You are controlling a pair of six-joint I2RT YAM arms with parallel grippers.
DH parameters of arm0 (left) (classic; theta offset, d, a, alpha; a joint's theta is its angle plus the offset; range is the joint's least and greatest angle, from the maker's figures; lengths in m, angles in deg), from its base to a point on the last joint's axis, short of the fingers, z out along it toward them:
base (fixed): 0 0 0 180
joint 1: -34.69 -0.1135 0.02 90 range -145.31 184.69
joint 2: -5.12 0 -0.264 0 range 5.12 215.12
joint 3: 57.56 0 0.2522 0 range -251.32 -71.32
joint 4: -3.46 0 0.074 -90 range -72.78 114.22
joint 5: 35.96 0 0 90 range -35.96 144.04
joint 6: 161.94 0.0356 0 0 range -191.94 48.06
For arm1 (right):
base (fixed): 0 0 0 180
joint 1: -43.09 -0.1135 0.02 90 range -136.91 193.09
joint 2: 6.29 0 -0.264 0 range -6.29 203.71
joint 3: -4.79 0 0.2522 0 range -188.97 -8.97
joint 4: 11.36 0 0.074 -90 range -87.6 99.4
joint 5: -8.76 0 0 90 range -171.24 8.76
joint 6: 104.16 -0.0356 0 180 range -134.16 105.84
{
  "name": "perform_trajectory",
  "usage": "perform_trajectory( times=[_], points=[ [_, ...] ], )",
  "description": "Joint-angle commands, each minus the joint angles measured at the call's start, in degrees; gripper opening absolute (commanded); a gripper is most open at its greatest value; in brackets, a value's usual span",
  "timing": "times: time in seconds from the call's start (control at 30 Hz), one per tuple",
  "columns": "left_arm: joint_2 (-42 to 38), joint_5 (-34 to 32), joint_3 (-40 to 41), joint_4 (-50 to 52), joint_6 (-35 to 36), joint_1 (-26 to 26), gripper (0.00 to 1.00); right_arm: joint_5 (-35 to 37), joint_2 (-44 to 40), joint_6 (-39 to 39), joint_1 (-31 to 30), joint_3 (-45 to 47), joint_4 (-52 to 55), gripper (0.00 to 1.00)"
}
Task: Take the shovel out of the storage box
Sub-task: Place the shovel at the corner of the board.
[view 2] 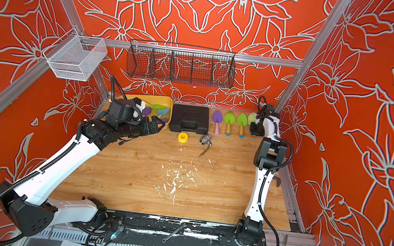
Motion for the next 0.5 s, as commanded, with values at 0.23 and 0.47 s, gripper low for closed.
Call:
perform_trajectory(
  times=[0.23, 0.47],
  points=[
    [-0.38, -1.48, -0.26, 1.54, -1.01, -0.4, 0.97, 0.32, 2.84, -0.06, 0.21, -1.88, 1.63, 0.38],
    [-0.47, -1.61, 0.55, 0.93, -1.87, -0.4, 0.97, 1.22, 1.2, -0.45, 0.19, -1.48, 1.45, 0.51]
  ],
)
